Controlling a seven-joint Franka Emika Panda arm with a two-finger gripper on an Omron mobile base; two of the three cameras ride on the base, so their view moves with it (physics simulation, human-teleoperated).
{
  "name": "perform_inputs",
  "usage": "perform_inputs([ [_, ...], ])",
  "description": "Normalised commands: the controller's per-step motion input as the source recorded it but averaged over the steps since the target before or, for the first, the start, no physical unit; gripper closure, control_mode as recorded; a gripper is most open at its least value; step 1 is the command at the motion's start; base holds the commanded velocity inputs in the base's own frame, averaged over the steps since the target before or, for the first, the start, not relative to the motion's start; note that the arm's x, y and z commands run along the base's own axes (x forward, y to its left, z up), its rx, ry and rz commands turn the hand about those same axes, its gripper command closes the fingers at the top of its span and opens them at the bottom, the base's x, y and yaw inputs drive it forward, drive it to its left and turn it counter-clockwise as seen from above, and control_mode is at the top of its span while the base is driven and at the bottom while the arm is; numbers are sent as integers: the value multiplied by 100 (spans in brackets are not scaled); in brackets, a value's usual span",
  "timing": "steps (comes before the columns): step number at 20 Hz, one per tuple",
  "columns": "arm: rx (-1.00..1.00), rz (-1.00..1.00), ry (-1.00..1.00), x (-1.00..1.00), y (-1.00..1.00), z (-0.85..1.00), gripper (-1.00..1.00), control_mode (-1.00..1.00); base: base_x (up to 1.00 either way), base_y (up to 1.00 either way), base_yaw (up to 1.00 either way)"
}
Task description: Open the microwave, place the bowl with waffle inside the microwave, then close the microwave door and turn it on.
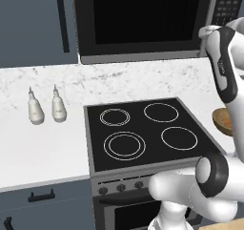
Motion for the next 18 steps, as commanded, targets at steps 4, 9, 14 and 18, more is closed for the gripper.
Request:
perform_inputs([
  [4,0,-4,0,41,0,4,-100,-100,0,0,0],
  [9,2,-3,0,63,0,0,-100,-100,0,0,0],
  [14,3,-1,0,65,-10,0,-100,-100,0,0,0],
  [18,2,0,0,53,-4,-1,-100,-100,0,0,0],
])
